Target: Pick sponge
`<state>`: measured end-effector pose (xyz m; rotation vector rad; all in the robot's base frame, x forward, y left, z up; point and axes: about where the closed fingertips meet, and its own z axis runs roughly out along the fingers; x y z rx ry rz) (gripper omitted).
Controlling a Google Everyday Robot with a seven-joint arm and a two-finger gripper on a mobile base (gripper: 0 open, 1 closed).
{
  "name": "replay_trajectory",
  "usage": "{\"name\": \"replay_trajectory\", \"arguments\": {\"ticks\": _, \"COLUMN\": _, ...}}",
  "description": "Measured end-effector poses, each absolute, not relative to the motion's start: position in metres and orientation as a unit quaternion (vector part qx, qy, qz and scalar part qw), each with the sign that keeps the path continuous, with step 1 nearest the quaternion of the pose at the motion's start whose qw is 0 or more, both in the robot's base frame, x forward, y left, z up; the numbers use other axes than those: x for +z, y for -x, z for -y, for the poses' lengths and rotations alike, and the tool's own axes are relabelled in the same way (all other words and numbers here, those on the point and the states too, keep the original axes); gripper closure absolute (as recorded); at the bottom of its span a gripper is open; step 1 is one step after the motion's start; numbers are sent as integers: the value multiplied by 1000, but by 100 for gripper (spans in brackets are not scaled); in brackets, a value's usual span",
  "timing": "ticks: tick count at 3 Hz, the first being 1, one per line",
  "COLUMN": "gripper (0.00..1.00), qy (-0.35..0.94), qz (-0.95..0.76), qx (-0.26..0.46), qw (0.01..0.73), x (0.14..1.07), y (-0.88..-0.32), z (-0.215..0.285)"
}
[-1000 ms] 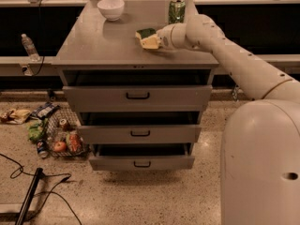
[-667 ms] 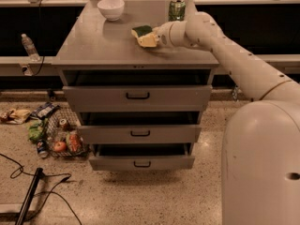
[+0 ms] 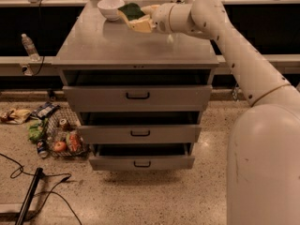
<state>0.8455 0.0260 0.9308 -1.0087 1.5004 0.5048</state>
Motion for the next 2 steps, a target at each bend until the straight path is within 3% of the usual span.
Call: {"name": "replay_trajectory", "arguments": {"ticks": 2, "gripper": 100, "qy": 452, "qz": -631, "qx": 211, "qw": 594, "x": 933, "y": -843, "z": -32}}
